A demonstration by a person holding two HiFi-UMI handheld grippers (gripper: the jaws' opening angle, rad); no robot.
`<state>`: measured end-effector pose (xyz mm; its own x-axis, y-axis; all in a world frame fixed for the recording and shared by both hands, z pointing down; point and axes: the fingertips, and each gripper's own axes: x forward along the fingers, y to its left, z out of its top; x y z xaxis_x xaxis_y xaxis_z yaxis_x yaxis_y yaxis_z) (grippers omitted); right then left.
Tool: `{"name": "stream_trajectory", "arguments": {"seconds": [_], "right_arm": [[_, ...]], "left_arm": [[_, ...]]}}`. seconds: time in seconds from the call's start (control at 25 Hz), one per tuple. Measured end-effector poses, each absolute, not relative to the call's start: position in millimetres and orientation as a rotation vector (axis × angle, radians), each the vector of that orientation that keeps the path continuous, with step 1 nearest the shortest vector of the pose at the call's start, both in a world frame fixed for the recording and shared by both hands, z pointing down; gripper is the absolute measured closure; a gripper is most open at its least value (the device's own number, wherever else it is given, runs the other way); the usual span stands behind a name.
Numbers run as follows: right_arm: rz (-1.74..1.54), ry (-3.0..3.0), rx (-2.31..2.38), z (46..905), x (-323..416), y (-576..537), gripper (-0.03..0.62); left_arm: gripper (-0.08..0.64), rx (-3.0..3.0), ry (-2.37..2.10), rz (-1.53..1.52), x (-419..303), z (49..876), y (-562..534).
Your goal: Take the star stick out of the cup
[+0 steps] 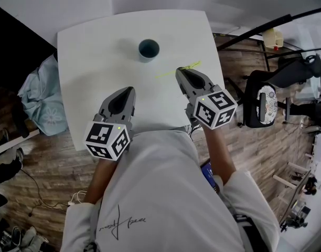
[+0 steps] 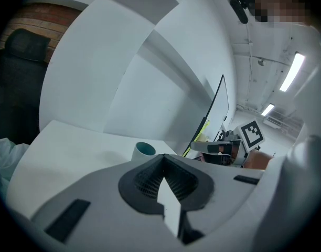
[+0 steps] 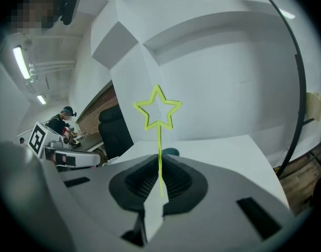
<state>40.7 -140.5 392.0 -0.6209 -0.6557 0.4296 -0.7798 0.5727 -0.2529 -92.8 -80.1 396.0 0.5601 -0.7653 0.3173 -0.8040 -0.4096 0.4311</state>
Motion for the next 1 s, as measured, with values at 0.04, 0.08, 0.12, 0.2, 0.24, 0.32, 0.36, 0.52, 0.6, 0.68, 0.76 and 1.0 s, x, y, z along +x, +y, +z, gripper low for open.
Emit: {"name": "stream_trajectory", "arguments": {"seconds": [0.04, 0.08, 0.12, 0.2, 0.24, 0.32, 0.36, 0.52, 0.6, 0.68, 0.76, 1.0], "right_arm": [[0.617, -2.516, 1.178, 394, 40, -140, 0.568], [0.621, -2.514, 1.174, 395, 40, -138, 0.568], [0.624, -2.510, 1.168, 397, 39, -137, 0.568], [0.632, -2.502, 1.157, 401, 39, -135, 0.568], [0.637, -2.496, 1.153, 404, 40, -133, 0.568], [0.647, -2.486, 1.151, 408, 40, -131, 0.568], [0.652, -2.483, 1.149, 410, 40, -130, 0.568], [0.670, -2.475, 1.135, 415, 39, -125, 0.568], [0.677, -2.472, 1.130, 418, 39, -123, 0.568], [0.684, -2.470, 1.126, 420, 38, -121, 0.568], [0.690, -2.467, 1.121, 422, 38, -119, 0.568], [0.706, -2.456, 1.107, 428, 38, -115, 0.568]], "left_arm": [[0.552, 2.251, -1.257, 0.094, -93, 396, -80], [0.552, 2.250, -1.257, 0.094, -94, 396, -81], [0.552, 2.248, -1.257, 0.094, -94, 397, -81], [0.552, 2.245, -1.257, 0.096, -94, 397, -81], [0.552, 2.244, -1.257, 0.097, -94, 398, -81], [0.552, 2.242, -1.258, 0.098, -95, 399, -82], [0.552, 2.241, -1.258, 0.099, -95, 399, -82], [0.552, 2.237, -1.258, 0.101, -94, 399, -84], [0.552, 2.236, -1.257, 0.102, -94, 400, -84], [0.552, 2.233, -1.257, 0.104, -94, 402, -84], [0.552, 2.230, -1.257, 0.106, -94, 403, -84], [0.552, 2.225, -1.258, 0.109, -94, 403, -86]]}}
